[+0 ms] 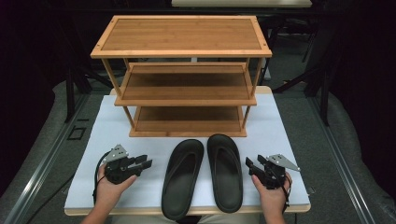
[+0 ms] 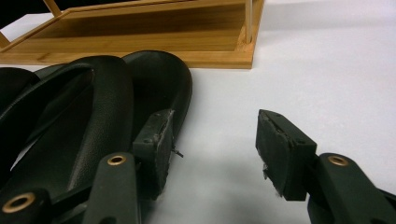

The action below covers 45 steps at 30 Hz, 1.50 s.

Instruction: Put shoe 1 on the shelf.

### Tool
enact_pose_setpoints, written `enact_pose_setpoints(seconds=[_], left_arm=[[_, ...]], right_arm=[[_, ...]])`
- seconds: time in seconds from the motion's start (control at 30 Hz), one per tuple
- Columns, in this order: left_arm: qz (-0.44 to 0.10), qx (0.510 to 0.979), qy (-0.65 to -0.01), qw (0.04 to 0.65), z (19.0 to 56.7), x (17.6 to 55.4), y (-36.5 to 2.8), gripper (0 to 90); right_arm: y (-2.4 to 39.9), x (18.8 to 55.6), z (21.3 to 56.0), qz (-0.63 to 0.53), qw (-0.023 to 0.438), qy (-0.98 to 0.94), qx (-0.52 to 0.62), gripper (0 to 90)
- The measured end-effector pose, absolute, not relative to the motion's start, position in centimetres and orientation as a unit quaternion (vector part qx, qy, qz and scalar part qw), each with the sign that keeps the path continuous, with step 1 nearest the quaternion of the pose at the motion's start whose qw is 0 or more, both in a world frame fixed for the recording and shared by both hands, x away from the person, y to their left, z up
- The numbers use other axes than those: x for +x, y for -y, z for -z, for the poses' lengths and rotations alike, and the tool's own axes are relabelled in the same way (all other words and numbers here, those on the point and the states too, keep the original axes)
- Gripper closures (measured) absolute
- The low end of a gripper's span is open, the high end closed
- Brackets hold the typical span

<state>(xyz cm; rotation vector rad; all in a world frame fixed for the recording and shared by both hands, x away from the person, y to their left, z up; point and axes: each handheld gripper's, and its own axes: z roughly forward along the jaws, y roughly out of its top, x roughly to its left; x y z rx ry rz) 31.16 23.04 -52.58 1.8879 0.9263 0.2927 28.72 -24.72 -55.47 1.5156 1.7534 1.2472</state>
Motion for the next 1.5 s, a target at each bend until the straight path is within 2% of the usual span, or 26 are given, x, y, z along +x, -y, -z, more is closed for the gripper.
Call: enact_pose_setpoints(seconds=[0.27,0.57,0.77,0.9,1.13,1.33,1.5], left_arm=[[-0.086,0.772,-0.384,0.499,52.5,31.6,-20.6,52.9],[-0.044,0.796,-0.354,0.488,53.6,31.6,-17.1,49.5],[-0.021,0.804,-0.35,0.48,54.5,31.4,-16.5,49.8],[-0.01,0.809,-0.344,0.476,54.8,31.4,-16.3,51.6],[-0.012,0.807,-0.351,0.476,55.0,31.2,-16.4,62.3],[-0.043,0.801,-0.356,0.479,54.5,30.8,-17.4,69.0],[-0.053,0.792,-0.367,0.485,54.1,30.5,-18.8,69.6]], right_arm=[[24.7,28.7,55.4,-0.458,0.253,-0.643,0.559,45.7],[24.8,28.7,55.5,-0.459,0.252,-0.642,0.56,45.7],[24.6,28.8,55.6,-0.462,0.253,-0.642,0.557,45.7],[24.6,28.8,55.6,-0.462,0.252,-0.642,0.557,45.7],[24.6,28.7,55.6,-0.46,0.248,-0.644,0.558,45.7],[24.6,28.8,55.6,-0.461,0.248,-0.644,0.558,45.7],[24.7,28.7,55.6,-0.458,0.244,-0.645,0.56,45.7]])
